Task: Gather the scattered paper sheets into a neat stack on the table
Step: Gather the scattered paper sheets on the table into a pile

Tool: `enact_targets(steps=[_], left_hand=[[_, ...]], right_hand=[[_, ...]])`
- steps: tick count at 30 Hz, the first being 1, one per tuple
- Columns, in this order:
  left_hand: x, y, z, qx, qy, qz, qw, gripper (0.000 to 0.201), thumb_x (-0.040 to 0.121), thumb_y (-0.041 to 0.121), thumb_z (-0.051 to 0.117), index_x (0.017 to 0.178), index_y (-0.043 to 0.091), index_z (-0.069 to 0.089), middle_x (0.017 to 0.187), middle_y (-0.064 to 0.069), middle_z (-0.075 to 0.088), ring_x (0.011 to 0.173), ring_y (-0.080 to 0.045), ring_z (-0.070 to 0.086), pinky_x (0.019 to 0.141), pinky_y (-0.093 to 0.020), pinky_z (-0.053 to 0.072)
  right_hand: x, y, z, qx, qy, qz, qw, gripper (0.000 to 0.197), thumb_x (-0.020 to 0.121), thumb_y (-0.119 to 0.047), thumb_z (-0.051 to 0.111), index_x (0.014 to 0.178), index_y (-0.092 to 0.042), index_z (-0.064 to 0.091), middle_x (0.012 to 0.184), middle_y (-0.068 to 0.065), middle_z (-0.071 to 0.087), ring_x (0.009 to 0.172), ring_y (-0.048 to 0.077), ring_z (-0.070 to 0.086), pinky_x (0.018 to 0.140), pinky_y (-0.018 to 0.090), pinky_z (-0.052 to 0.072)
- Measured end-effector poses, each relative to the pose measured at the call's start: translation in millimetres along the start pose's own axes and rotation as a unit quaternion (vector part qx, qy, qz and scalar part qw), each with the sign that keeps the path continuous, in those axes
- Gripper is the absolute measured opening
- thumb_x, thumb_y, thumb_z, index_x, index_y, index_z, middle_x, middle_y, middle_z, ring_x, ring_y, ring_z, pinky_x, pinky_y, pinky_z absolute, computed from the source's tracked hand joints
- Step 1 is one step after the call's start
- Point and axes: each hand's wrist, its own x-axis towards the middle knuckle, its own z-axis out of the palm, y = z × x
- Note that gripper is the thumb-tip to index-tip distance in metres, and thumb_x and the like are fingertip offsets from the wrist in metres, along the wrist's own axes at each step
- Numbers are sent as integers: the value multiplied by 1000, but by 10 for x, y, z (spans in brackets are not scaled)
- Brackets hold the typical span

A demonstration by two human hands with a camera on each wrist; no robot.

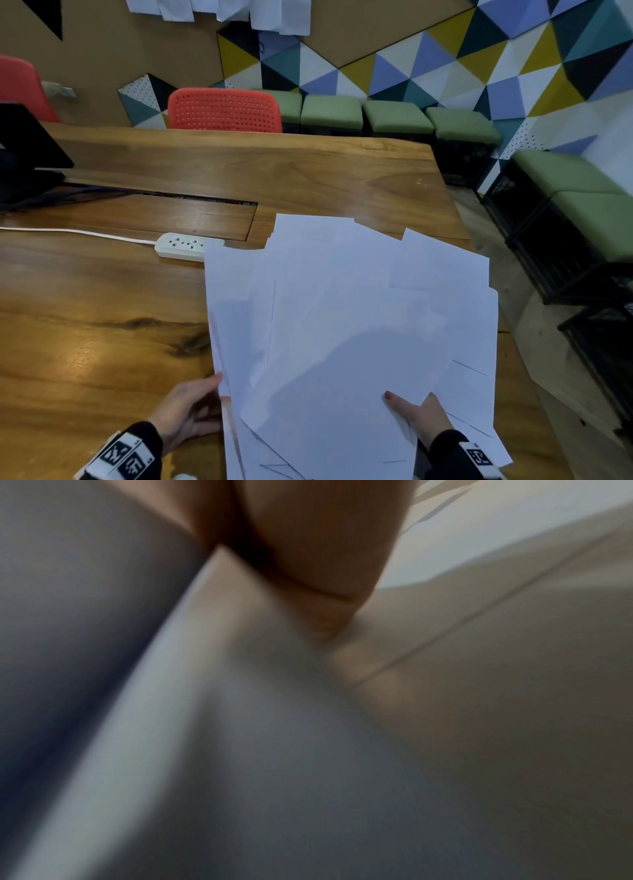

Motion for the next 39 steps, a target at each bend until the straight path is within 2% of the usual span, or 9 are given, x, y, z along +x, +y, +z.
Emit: enact_targets(steps=[5,8,11,18,24,30,33,36,39], left_hand=[[259,142,-54,-15,71,65,995,69,71,42,72,127,10,47,114,-18,66,99,-37,65,81,-49,55],[313,106,112,107,50,83,989,41,83,17,66,121,7,54,119,-16,64,103,-34,63,93,-51,49],[302,57,170,184,76,130,971,27,90,14,55,116,11,58,120,-16,64,103,-33,61,96,-51,46],[24,494,104,178,124,237,947,15,93,10,49,102,9,61,92,-5,65,83,-23,62,64,-27,45],[-73,681,-130,177,225,284,915,21,94,13,47,106,3,61,97,-13,66,86,-29,61,75,-34,44],[-302,1042,-270,127,298,382,866,12,94,19,46,97,20,57,97,-8,63,90,-30,60,82,-39,45],[-465,1258,-229,87,278,442,848,13,93,21,48,94,22,61,100,-11,65,91,-28,62,82,-38,47],[-697,1438,-44,61,233,503,830,17,95,18,46,103,20,61,93,4,70,83,-13,66,71,-24,52],[-837,1529,180,15,148,525,838,17,95,14,47,95,20,62,79,19,73,75,1,68,64,-12,54]], right_hand=[[-20,-12,24,-2,5,1,1000,30,75,-9,75,93,0,54,85,9,61,74,15,55,61,27,41],[-8,30,26,6,-1,-4,1000,55,64,-21,80,105,7,56,88,12,65,78,21,62,56,24,43],[7,36,32,16,-7,-4,1000,36,73,-12,77,98,3,56,82,7,62,75,18,58,63,27,43],[-23,12,11,7,10,-4,1000,52,78,-9,72,118,2,41,84,0,52,86,21,50,86,32,36],[-43,-23,4,-12,1,22,1000,81,76,-17,75,136,7,25,139,24,39,119,31,43,101,40,34],[-16,-1,8,-6,4,42,999,95,72,-21,77,139,9,17,143,23,34,129,34,37,103,42,32],[-42,-35,12,17,1,38,999,79,76,-8,74,134,12,24,128,22,43,122,34,42,96,38,34],[-33,-15,56,17,-3,38,999,112,52,-24,90,134,14,23,128,25,43,126,38,41,102,45,34],[-58,-53,62,9,24,29,999,89,68,-22,80,131,13,27,136,27,41,117,35,46,92,38,35]])
